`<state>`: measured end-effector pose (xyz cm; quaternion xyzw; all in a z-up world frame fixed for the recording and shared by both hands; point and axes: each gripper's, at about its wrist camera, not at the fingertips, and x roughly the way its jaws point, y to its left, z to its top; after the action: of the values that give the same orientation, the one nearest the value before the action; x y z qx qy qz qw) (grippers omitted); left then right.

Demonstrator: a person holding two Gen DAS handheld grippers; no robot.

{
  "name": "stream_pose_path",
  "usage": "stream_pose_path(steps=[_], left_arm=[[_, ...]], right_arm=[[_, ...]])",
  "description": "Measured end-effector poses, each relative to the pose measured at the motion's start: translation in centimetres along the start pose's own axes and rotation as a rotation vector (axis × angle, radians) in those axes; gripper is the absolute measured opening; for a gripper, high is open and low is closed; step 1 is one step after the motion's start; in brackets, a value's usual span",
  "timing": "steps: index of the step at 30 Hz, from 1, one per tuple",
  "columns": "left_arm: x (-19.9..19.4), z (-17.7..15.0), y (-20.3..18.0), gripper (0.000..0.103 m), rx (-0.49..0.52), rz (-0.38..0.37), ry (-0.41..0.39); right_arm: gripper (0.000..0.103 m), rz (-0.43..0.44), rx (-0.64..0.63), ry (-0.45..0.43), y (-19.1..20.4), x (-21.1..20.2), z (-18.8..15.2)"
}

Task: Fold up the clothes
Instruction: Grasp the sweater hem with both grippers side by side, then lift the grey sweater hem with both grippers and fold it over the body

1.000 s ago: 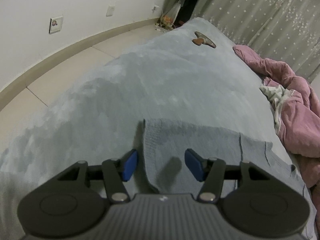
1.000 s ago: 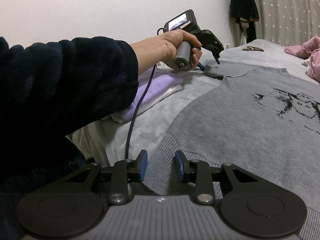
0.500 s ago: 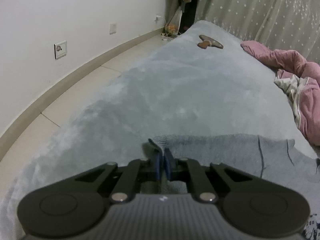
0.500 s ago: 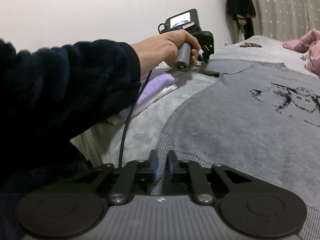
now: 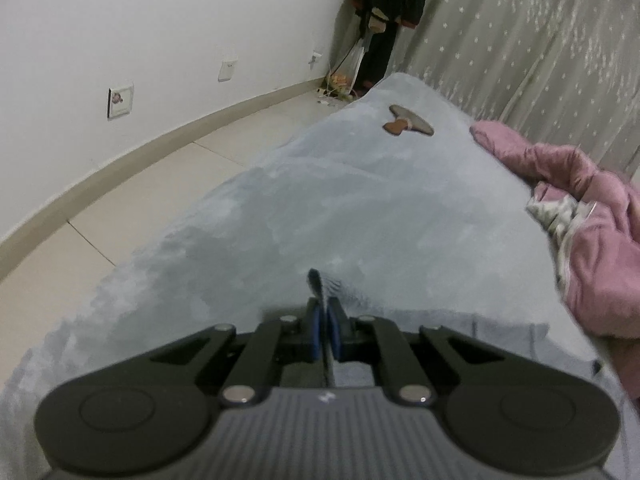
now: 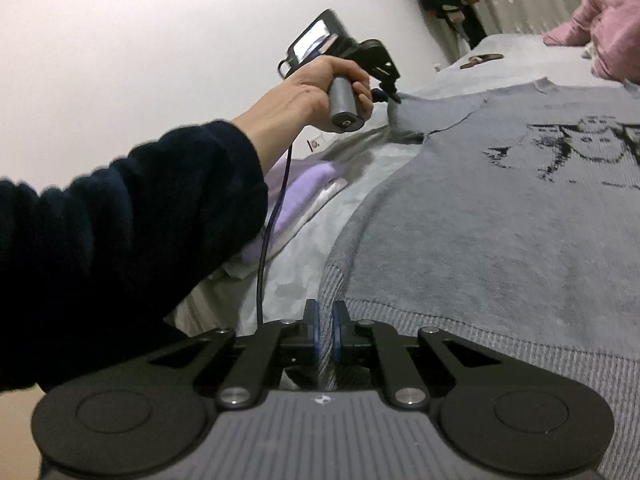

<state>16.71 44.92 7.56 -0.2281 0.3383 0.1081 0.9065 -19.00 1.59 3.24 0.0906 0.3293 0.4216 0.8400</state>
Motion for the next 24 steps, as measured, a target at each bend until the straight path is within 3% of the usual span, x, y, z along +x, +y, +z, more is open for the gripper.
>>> stream_pose_path(steps=[12,24], left_arm=[[-3.2,0.9,-2.9,0.005,-0.023,-0.133,-0.041],[-3.7,-0.2,-10.5,0.005,0.009,-0.215,0.001]], right_arm=[[0.009,0.056,0.175,-0.071,-2.0,-0.9,0.1],[0.009,0.062,0.396,-0.159,-5.3,-2.7,-0.8]])
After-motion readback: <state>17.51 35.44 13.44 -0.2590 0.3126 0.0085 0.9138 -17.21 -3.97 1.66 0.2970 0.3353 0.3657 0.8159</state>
